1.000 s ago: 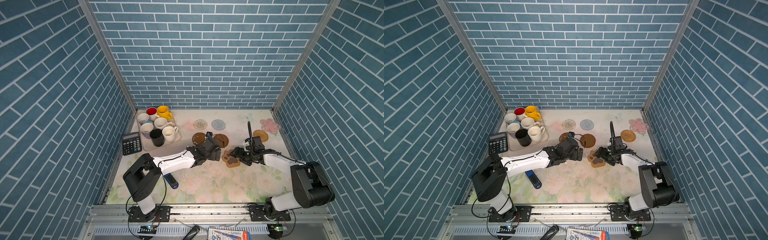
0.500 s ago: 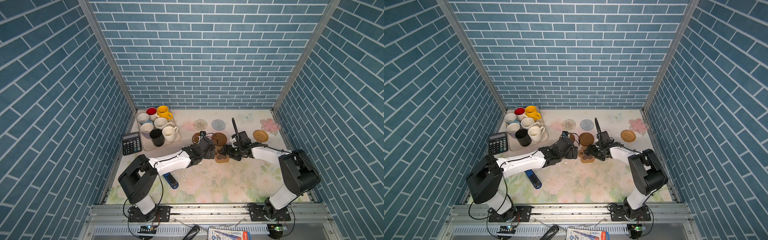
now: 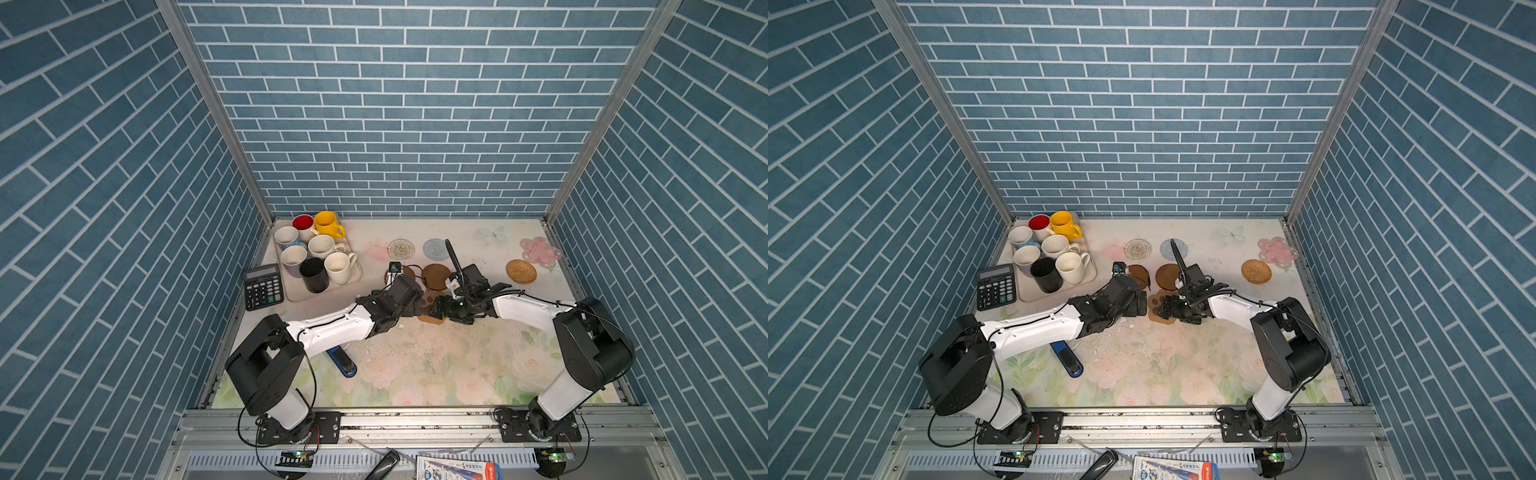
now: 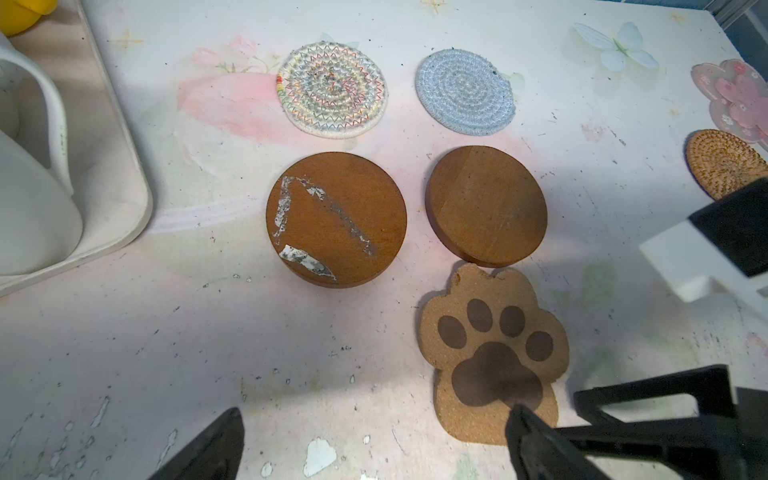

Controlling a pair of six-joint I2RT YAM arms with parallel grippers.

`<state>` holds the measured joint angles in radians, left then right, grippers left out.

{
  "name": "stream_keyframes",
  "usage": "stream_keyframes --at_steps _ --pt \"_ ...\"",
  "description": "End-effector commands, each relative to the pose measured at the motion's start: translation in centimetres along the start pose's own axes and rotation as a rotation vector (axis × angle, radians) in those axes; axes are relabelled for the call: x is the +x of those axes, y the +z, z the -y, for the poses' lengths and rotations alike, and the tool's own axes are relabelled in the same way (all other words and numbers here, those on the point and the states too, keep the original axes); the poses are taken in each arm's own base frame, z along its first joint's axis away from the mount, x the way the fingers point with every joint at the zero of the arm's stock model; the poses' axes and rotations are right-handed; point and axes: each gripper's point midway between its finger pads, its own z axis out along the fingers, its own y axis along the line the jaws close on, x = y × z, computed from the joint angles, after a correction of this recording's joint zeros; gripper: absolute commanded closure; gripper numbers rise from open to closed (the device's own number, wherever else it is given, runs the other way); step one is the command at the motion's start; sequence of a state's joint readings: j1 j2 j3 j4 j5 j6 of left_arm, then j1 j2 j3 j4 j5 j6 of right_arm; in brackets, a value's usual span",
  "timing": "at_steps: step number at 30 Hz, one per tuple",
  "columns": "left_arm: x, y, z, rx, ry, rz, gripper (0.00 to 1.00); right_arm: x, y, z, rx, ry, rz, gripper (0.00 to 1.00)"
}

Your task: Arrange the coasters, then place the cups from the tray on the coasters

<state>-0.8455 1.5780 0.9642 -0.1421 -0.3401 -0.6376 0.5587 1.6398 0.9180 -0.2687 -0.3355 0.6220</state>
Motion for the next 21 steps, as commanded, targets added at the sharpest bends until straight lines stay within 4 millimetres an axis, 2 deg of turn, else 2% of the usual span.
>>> stream_keyframes --at_steps 1,12,21 --pt "-0.1 0.0 -0.7 -0.018 -0.009 0.012 0.01 -2.9 -2.4 -0.6 0.001 -0.026 0.071 0.15" --pt "-0.5 0.5 -1.7 -0.033 -0.013 0.009 0.01 -6.5 -0.9 -0.9 -0.057 -0.026 0.049 0.14" --pt "-1.0 0.8 -2.4 -0.039 -0.016 0.008 0.01 -7.0 1.1 -1.2 -0.091 -0.032 -0.001 0.15"
